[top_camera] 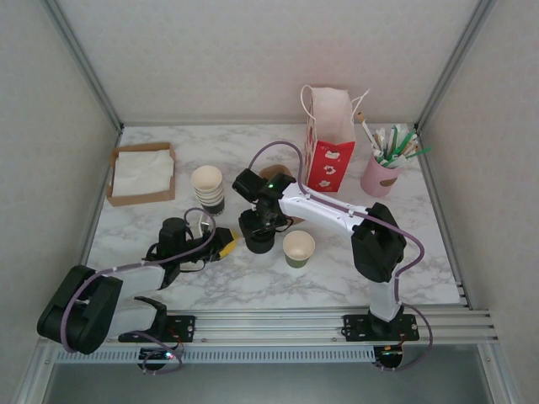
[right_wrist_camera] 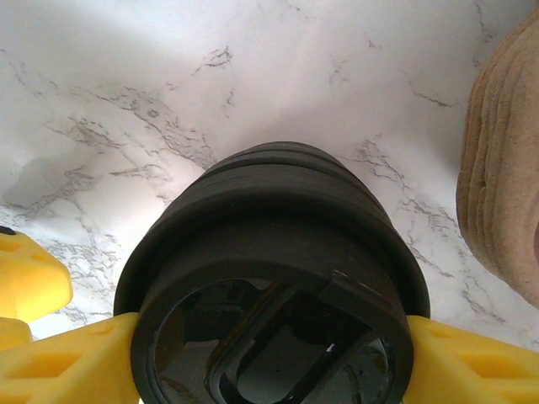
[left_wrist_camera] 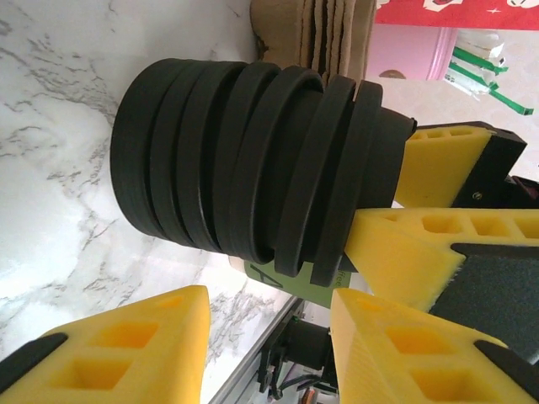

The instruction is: Pack the takeout coffee

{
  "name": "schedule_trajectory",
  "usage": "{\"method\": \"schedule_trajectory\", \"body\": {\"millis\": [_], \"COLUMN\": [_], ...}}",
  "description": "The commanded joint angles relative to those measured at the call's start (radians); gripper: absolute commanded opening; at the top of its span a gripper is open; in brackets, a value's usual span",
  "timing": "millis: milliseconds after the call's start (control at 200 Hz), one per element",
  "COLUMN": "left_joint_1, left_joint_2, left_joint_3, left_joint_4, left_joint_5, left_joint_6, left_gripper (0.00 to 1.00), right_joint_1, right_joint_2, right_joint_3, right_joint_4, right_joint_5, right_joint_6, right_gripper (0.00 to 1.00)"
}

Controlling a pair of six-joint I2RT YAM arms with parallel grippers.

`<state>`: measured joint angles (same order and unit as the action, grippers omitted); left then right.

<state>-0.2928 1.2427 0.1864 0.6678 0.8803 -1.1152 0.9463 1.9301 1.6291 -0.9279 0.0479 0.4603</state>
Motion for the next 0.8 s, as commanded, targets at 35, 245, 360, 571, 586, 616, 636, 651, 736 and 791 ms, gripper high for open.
{"method": "schedule_trajectory", "body": {"millis": [35, 245, 360, 571, 586, 616, 636, 651, 736, 791], "left_joint_1": [0.009, 0.007, 0.006, 0.007, 0.006, 0.007, 0.007, 0.006, 0.006, 0.004], "left_joint_2": [0.031, 0.081, 0.107, 0.129, 0.130, 0.131, 0.133, 0.134, 0.143, 0.148], "left_joint_3": [-0.010, -0.010, -0.013, -0.010, -0.011, -0.011, -0.011, -0.011, -0.011, -0.010], "left_joint_4": [0.076, 0.126, 0.160, 0.175, 0.176, 0.177, 0.177, 0.177, 0.182, 0.184], "left_joint_5": [0.045, 0.057, 0.069, 0.079, 0.079, 0.080, 0.080, 0.080, 0.084, 0.083], "left_joint_6": [-0.005, -0.009, -0.015, -0.012, -0.012, -0.011, -0.011, -0.010, -0.008, -0.006], "left_gripper": [0.43, 0.41, 0.40, 0.41, 0.41, 0.41, 0.41, 0.41, 0.42, 0.43], "right_joint_1": [0.010, 0.011, 0.010, 0.011, 0.010, 0.011, 0.011, 0.010, 0.011, 0.011], "right_joint_2": [0.017, 0.022, 0.024, 0.029, 0.030, 0.032, 0.032, 0.032, 0.034, 0.033], "right_joint_3": [0.023, 0.028, 0.030, 0.032, 0.032, 0.034, 0.035, 0.037, 0.037, 0.039], "right_joint_4": [-0.010, -0.011, -0.013, -0.014, -0.013, -0.013, -0.015, -0.014, -0.015, -0.014], "right_joint_5": [-0.028, -0.038, -0.042, -0.050, -0.051, -0.052, -0.051, -0.051, -0.056, -0.056], "right_joint_6": [0.001, 0.000, 0.001, 0.001, 0.000, 0.001, 0.000, 0.001, -0.001, 0.000], "right_gripper": [0.72, 0.72, 0.72, 0.72, 0.72, 0.71, 0.71, 0.71, 0.71, 0.71]}}
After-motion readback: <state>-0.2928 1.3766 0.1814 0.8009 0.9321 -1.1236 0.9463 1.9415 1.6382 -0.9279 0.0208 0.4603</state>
